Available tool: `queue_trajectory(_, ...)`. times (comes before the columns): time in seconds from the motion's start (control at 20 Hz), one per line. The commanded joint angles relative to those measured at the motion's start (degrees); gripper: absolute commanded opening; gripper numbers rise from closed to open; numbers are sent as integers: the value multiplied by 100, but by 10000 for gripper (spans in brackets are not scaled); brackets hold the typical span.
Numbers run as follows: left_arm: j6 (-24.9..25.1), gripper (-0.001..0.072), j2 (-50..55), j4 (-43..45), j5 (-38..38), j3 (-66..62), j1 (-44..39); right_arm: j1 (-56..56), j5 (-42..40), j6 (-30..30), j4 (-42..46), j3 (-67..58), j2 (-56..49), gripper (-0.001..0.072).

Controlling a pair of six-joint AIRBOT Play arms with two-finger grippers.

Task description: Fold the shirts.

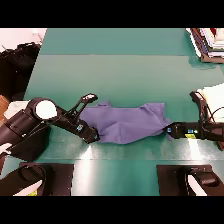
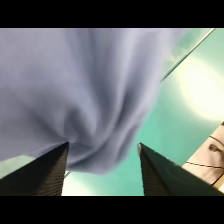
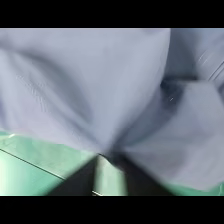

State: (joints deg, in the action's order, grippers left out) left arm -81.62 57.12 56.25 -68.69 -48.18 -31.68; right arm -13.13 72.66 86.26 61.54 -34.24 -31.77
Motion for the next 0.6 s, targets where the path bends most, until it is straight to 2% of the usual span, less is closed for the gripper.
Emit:
queue_trajectory(0.0, 109, 521, 0, -48, 138, -103, 162, 4, -4, 76, -2, -9, 177, 381)
queue_trajectory(0.2, 109, 520, 13, 640, 278, -1082, 1298, 267, 289, 72, -7, -782, -258, 380)
queue_trajectory(0.35, 334, 520, 315, 699, 575, -1325, 2155, 393, 437, 66, -4, -1257, -850, 380)
queue_trajectory(0.55, 710, 521, 1335, 603, 481, -1325, 2302, 348, 356, -131, -2, -1493, -1405, 379)
